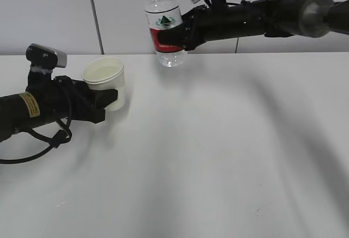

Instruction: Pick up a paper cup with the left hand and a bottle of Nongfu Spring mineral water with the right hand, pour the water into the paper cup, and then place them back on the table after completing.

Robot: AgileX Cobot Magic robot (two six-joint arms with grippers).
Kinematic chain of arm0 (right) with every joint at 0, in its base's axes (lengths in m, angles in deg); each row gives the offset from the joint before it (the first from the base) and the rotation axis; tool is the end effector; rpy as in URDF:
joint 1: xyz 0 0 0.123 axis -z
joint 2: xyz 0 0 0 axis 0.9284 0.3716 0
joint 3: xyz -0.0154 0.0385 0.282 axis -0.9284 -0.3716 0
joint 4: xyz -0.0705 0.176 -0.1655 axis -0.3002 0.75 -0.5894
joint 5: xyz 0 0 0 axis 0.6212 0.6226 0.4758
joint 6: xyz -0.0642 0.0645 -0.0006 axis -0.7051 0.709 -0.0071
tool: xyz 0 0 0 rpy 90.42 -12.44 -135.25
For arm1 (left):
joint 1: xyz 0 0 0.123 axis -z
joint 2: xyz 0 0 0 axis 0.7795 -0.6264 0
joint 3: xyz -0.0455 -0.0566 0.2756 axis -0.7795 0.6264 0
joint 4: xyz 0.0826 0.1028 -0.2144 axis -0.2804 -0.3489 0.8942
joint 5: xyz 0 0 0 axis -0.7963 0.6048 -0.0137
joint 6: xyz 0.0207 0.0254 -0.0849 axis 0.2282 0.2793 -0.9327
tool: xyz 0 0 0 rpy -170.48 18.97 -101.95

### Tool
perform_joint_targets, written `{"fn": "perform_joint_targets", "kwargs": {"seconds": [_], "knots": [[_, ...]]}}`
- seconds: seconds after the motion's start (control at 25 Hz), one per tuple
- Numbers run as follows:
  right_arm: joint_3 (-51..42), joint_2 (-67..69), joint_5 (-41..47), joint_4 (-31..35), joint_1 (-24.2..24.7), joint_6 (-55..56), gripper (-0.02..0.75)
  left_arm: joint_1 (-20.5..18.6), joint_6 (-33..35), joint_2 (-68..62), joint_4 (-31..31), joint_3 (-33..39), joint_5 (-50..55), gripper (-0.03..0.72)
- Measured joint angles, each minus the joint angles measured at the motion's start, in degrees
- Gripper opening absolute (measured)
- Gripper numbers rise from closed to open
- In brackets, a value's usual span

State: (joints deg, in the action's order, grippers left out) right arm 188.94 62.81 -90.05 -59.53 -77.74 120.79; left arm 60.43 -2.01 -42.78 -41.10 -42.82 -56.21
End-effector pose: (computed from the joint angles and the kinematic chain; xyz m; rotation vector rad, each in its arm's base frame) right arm 0.5142 0.1552 0.2084 -1.0679 1.5639 0.6262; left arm 0.3289 -0.0986 0.1332 0.5265 1.8397 -0.5773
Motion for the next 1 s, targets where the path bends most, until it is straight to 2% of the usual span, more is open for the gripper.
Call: {"fn": "perform_joint_targets", "kwargs": {"seconds": [0.28,0.52,0.72,1.0], "knots": [[-3.25,0.0,-7.6,0.4,3.49,2.05,0.391,0.0,0.0,0.0,-0.72,0.0,0.06,0.356],[-8.64,0.0,-11.61,4.94,4.08,-2.09,0.391,0.0,-1.72,0.0,-4.45,0.0,0.12,0.356],[-13.45,0.0,-11.61,8.48,4.32,-8.42,0.391,0.0,-2.81,-0.73,-5.68,0.0,-2.08,0.356],[-21.33,0.0,-12.72,17.45,4.43,-24.75,0.391,0.0,-2.85,-6.06,-6.1,0.0,-7.53,0.356]]}}
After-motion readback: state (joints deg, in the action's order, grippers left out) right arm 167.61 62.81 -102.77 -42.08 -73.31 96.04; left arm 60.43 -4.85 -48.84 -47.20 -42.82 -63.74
